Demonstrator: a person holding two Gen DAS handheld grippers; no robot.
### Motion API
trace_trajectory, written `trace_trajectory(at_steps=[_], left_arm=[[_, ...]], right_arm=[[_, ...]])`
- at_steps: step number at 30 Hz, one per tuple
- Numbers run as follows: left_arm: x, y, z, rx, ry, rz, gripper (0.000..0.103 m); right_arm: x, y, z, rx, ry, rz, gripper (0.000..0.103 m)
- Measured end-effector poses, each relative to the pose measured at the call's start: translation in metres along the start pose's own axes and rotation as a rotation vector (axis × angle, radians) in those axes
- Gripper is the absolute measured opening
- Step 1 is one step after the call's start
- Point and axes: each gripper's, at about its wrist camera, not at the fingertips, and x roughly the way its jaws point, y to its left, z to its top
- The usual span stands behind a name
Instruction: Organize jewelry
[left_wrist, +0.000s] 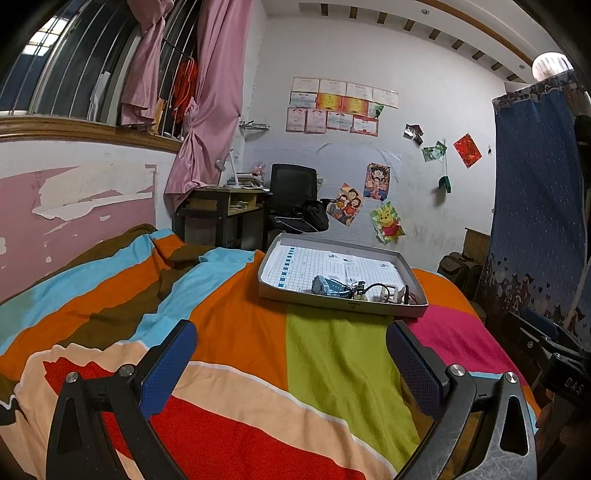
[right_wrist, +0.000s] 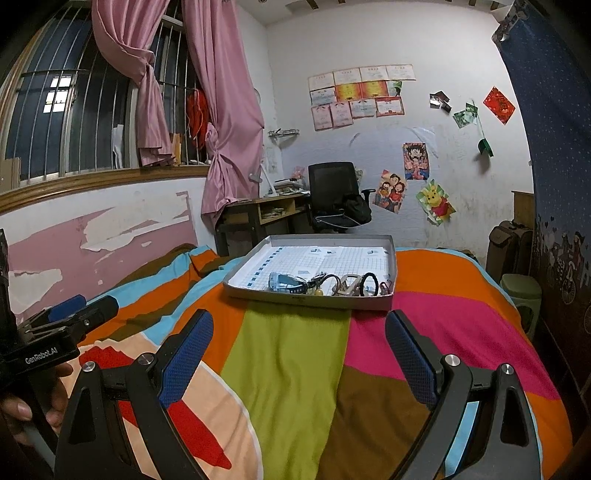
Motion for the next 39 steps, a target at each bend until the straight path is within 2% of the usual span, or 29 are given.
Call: trace_trajectory(at_steps=[39], left_arm=[[0.005, 0.012, -0.004, 0.022, 0.000, 0.000, 0.103]], right_arm=[[0.007, 0.000, -0.012, -0.009, 0.022, 0.005, 0.092]])
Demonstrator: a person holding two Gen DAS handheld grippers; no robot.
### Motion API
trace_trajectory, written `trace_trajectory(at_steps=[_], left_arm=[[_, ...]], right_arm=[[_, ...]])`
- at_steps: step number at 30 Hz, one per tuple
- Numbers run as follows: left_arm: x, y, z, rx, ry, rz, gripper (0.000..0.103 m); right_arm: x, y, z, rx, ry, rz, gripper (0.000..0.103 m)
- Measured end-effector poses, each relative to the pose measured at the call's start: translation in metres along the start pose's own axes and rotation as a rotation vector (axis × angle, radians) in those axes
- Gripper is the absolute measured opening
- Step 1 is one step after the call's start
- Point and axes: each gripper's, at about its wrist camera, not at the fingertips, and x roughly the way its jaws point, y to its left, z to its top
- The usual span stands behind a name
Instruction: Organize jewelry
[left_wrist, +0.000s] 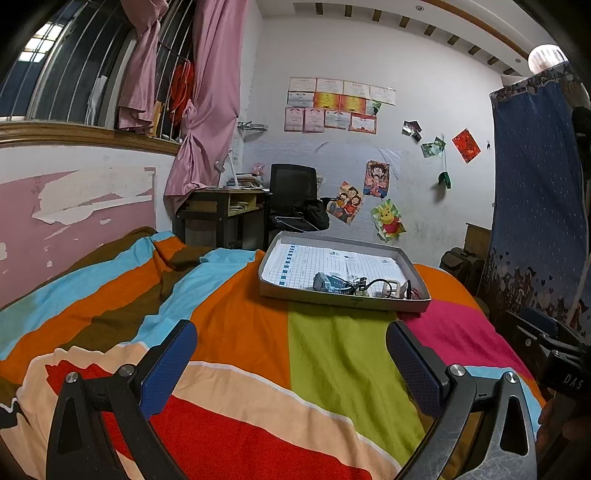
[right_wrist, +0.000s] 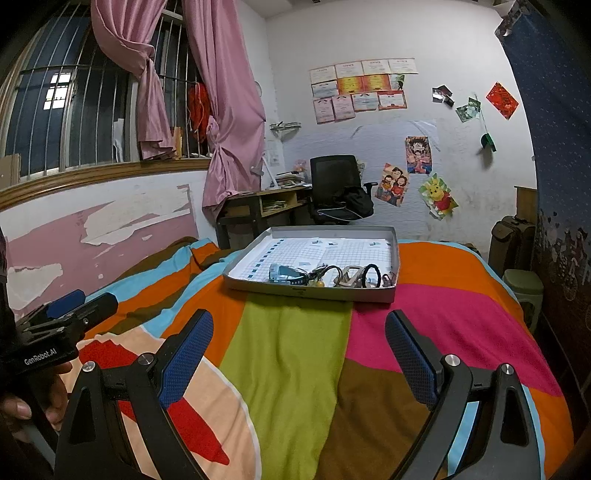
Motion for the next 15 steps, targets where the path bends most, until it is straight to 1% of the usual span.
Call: trace_trajectory(at_steps=[8, 13, 15], left_arm=[[0.000, 0.000, 0.000, 0.003, 0.002, -0.001, 0.103], [0.008, 0.011, -0.002, 0.004, 0.038, 0.010, 0.103], [0.010, 0.012, -0.003, 0.002, 0.036, 0.012, 0.103]], right_arm=[[0.000, 0.002, -0.001, -0.002, 0.003, 0.002, 0.092], [-0.001, 0.004, -0.004, -0.008, 0.004, 0.007, 0.092], [-0.001, 0.004, -0.003, -0.007, 0.004, 0.005, 0.092]])
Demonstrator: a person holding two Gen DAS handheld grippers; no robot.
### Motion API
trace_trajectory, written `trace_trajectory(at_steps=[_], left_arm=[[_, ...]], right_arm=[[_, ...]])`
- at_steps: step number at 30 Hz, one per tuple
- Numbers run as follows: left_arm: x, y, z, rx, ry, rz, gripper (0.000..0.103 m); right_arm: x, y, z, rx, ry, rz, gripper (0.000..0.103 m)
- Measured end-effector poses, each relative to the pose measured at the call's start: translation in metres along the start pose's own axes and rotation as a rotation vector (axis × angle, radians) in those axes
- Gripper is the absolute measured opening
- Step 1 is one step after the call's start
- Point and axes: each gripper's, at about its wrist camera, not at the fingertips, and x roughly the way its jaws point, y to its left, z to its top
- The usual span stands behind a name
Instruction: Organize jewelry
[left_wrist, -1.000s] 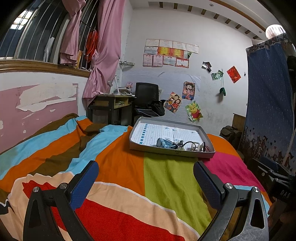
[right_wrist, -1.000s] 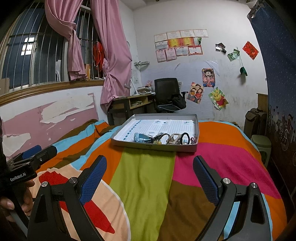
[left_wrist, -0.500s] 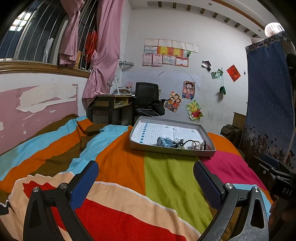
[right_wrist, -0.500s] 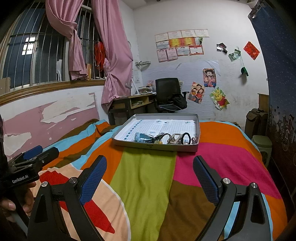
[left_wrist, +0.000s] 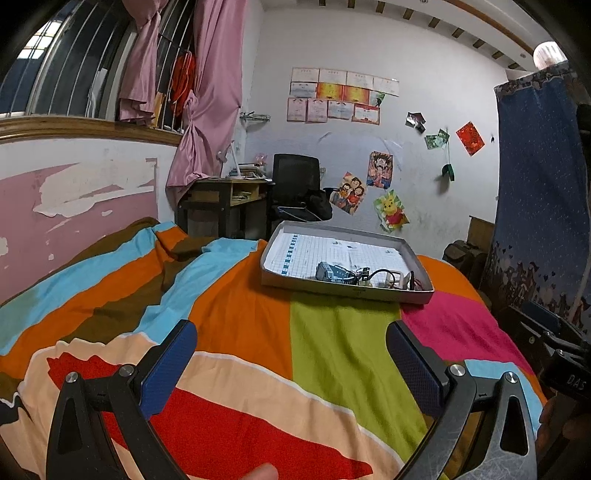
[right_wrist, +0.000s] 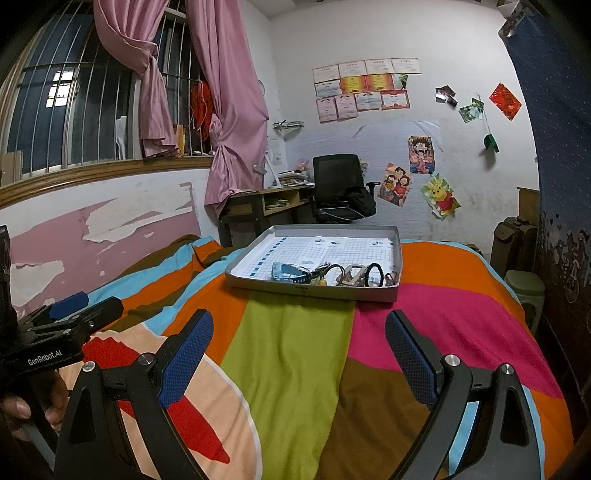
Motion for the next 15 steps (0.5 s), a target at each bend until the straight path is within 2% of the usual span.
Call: trace_trajectory(at_steps=[6, 15], left_arm=[[0.005, 0.010, -0.003, -0.008, 0.004, 0.035, 0.103], [0.011, 0.013, -0.003, -0.001, 0.015, 0.032, 0.103]], right_arm=[[-0.001, -0.001, 0.002, 0.008, -0.002, 0.004, 0.092], [-0.002, 0.000, 0.003, 0.005, 0.001, 0.005, 0.092]])
